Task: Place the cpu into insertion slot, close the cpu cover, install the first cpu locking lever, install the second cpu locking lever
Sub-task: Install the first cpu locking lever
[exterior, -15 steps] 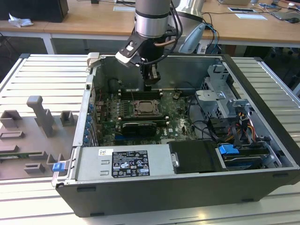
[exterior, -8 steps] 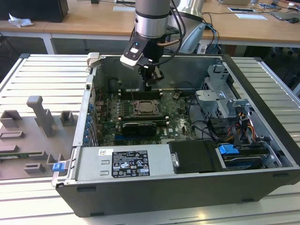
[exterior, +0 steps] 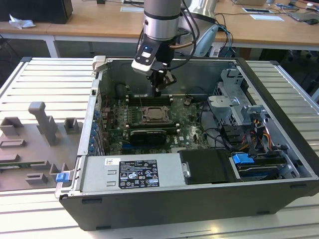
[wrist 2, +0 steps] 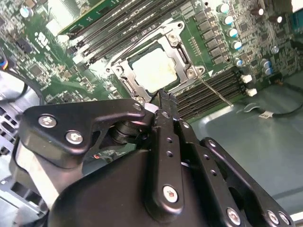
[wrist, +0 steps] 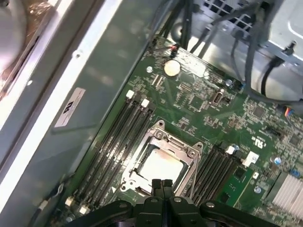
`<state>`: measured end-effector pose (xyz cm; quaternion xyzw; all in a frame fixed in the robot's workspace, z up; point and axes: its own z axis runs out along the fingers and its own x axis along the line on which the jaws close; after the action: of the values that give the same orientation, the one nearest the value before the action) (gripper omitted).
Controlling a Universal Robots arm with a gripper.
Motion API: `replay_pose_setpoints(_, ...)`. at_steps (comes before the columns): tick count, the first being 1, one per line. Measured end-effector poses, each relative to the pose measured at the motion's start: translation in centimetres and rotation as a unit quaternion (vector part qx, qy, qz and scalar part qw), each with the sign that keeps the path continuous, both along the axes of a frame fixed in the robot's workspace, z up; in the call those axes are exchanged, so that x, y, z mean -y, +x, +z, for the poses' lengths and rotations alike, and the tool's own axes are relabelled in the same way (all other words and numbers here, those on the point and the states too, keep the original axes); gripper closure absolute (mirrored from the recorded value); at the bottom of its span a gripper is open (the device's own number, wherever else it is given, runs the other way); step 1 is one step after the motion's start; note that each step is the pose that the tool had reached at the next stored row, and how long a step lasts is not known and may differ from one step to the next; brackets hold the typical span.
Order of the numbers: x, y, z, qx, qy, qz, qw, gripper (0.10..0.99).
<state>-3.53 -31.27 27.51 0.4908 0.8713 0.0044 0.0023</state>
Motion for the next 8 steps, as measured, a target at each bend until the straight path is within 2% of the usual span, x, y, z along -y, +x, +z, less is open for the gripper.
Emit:
replay_pose_setpoints(4, 0.0, 0.0, 0.0, 0.0, 0.0, 0.038, 0.9993, 0.98)
replay_pose_setpoints(8, 0.0, 0.0, 0.0, 0.0, 0.0, 0.078, 0.9969, 0.98)
